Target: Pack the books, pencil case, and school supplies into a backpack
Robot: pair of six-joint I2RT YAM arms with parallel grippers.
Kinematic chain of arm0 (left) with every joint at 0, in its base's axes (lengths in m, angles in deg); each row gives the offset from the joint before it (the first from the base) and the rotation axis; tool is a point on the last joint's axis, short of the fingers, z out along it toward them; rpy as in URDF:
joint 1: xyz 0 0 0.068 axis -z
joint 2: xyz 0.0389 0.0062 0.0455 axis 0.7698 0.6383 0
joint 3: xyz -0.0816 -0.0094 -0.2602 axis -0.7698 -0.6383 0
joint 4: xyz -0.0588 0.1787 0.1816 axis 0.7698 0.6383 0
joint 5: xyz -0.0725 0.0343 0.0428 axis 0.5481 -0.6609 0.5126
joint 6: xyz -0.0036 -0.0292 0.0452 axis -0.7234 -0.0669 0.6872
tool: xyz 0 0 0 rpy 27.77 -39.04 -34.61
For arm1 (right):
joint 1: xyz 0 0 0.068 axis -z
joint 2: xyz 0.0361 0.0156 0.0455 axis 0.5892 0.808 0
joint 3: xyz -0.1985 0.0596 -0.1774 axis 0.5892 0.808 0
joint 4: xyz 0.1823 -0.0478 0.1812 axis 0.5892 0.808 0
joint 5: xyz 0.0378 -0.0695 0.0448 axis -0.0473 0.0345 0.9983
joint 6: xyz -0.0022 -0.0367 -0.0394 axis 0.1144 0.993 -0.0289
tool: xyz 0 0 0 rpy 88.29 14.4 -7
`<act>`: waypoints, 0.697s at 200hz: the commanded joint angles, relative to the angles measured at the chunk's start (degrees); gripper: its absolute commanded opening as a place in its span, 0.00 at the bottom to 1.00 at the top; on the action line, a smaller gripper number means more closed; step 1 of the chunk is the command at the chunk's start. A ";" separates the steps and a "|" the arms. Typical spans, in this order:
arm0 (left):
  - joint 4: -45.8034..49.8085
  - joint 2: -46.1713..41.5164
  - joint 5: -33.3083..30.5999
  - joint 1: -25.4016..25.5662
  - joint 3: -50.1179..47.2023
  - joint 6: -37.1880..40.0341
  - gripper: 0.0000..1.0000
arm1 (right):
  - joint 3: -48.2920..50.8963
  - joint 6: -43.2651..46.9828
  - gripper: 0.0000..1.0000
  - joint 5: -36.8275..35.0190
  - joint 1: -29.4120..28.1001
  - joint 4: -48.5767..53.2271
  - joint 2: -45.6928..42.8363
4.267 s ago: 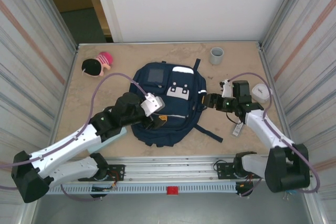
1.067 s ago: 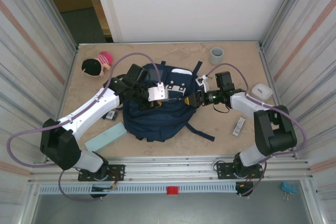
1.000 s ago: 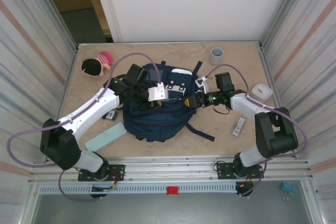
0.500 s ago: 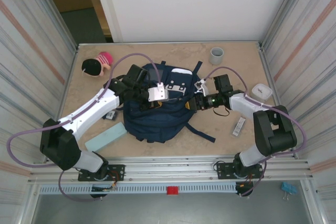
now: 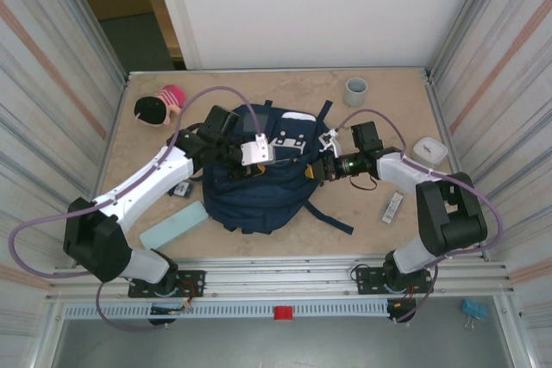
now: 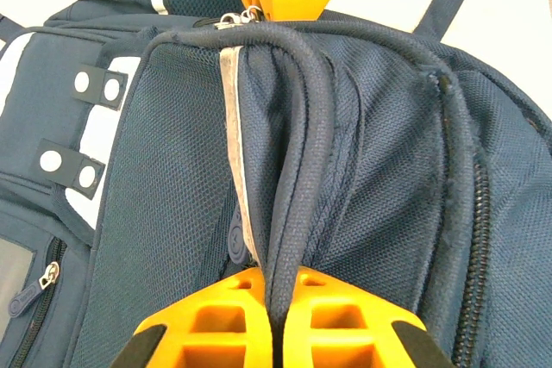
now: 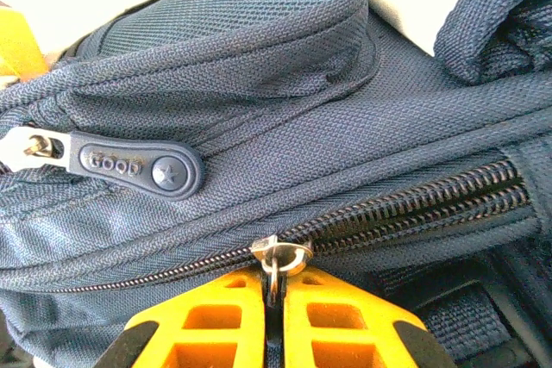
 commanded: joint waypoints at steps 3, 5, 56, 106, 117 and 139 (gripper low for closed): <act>-5.12 -3.12 1.10 -0.54 -0.10 -1.41 0.00 | -0.21 -2.84 0.00 -3.03 0.76 -0.26 -1.89; -5.18 -3.09 0.82 -0.54 -0.09 -1.49 0.00 | -0.17 -3.07 0.00 -3.18 0.78 -0.33 -1.99; -6.25 -0.80 -17.65 2.37 -1.49 -3.58 0.00 | -0.91 -5.11 0.00 -2.82 0.67 3.32 -8.34; -14.48 0.10 -25.44 4.41 -3.72 -10.77 0.00 | -1.99 -7.22 0.00 -1.06 -0.29 10.23 -10.91; -16.22 0.70 -26.95 4.73 -3.97 -12.84 0.00 | -2.10 -8.00 0.00 -0.45 -1.14 10.73 -11.76; -18.42 2.61 -29.24 4.88 -4.16 -16.37 0.00 | -2.63 -9.10 0.00 -0.13 -3.23 12.37 -13.27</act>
